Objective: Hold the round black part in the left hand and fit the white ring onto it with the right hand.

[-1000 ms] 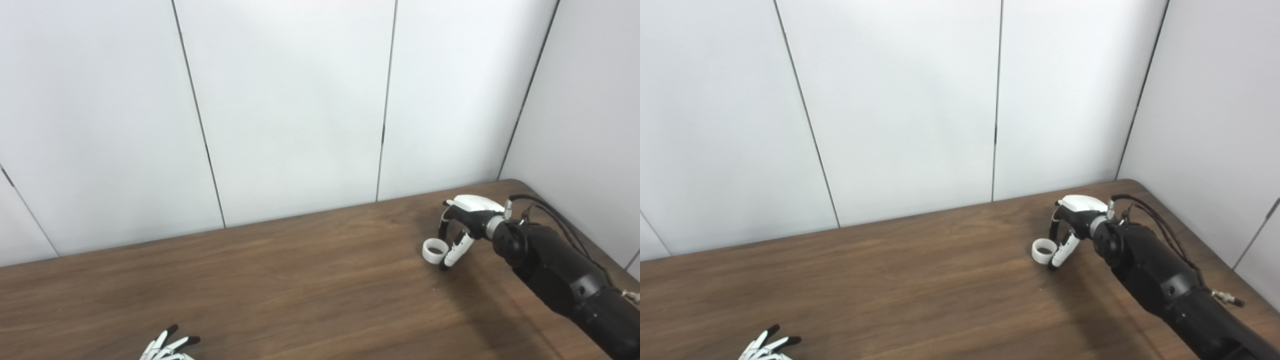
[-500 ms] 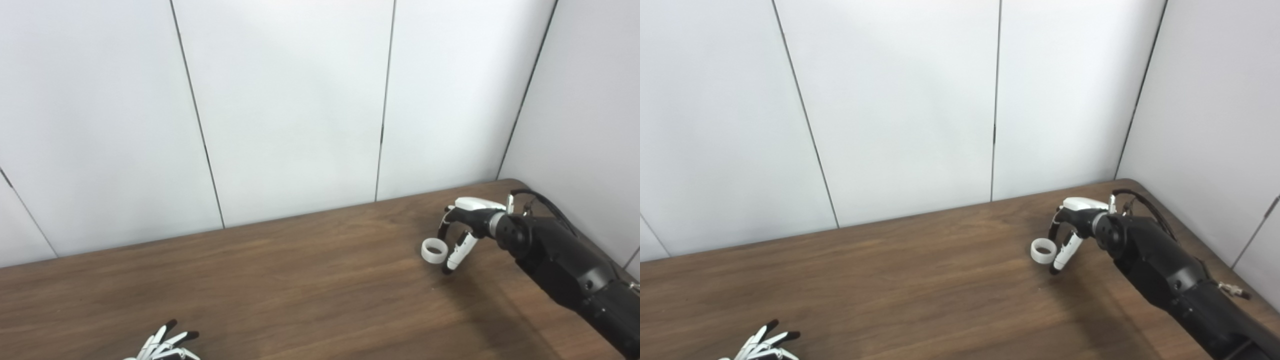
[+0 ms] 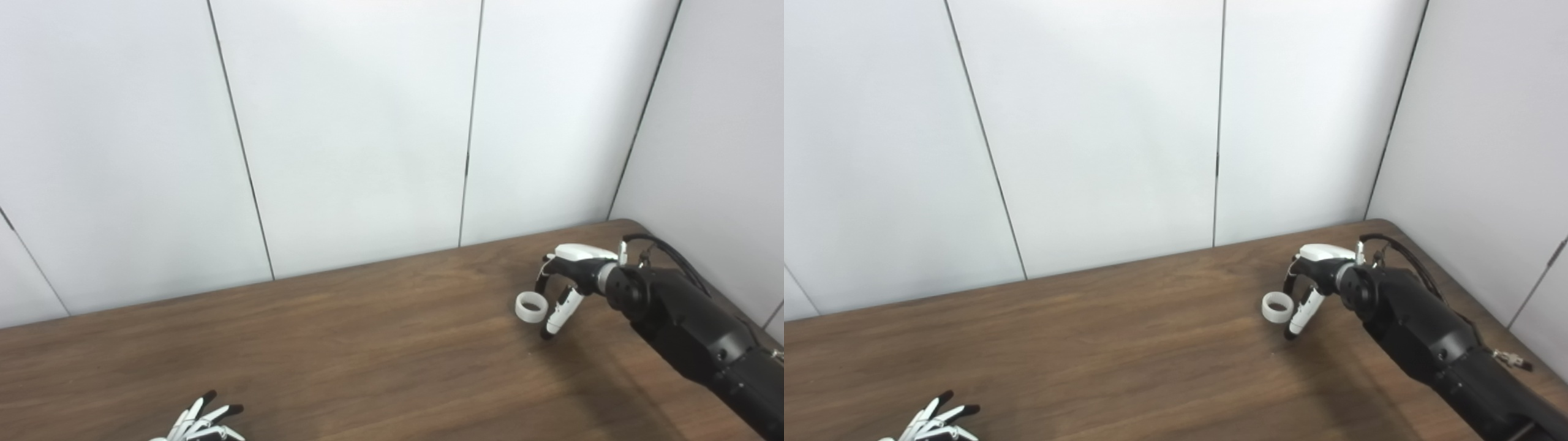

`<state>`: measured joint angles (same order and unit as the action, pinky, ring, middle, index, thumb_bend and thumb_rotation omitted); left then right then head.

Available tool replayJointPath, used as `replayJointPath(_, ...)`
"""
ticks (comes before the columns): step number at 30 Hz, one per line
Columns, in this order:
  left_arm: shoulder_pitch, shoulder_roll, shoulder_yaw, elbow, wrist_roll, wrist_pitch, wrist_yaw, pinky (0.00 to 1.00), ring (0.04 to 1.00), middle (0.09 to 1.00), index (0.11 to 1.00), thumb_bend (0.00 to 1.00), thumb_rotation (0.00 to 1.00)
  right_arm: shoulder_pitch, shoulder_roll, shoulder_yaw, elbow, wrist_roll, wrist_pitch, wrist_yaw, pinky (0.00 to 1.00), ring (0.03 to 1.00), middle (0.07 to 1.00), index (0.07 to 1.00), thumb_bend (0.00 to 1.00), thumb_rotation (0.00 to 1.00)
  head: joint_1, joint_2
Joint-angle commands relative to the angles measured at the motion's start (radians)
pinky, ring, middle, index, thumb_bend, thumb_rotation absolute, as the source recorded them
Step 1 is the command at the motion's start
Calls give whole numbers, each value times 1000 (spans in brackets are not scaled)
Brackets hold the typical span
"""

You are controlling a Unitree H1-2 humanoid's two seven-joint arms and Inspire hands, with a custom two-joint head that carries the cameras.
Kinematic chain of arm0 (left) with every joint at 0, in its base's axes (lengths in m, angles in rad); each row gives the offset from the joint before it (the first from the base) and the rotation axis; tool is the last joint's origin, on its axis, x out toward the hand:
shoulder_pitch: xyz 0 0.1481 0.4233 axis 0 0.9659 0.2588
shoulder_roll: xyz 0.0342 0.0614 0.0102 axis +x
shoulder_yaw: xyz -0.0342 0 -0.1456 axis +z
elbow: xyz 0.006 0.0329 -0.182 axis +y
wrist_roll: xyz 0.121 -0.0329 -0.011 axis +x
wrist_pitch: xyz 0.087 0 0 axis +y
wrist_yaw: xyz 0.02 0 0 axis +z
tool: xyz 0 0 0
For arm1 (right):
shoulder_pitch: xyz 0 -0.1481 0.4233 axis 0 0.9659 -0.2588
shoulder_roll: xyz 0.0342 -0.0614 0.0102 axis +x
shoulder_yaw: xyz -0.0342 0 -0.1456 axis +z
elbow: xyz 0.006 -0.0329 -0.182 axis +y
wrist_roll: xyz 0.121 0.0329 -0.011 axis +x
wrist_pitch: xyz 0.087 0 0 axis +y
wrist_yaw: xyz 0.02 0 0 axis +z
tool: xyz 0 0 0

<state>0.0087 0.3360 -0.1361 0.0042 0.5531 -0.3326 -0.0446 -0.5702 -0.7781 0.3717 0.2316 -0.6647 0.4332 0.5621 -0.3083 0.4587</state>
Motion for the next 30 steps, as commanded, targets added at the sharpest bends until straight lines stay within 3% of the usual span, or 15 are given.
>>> replayJointPath(1,-1,-13,-12,36,0,-36,35,1000,1000,856,480,518,40,33,6,17,14,2,-6,27,1000,1000,1000,1000,1000,280,0,1)
replayJointPath(6,1,-12,-13,34,-2,-38,35,1000,1000,857,480,518,40,39,3,13,7,-10,-18,0,1000,1000,1000,1000,1000,316,-1,3)
replayJointPath(18,1,-15,-15,26,2,-28,32,1000,1000,855,480,518,39,43,-9,-69,-80,23,34,23,1000,1000,1000,1000,1000,325,-1,0)
replayJointPath(23,1,-15,-14,26,4,-30,34,1000,1000,854,480,518,39,46,-12,-65,-85,19,29,22,1000,1000,1000,1000,1000,358,-2,0)
replayJointPath(30,-1,-13,-15,27,8,-30,34,1000,1000,852,480,518,39,60,-2,-87,-99,35,30,1,1000,1000,1000,1000,1000,310,-3,-3)
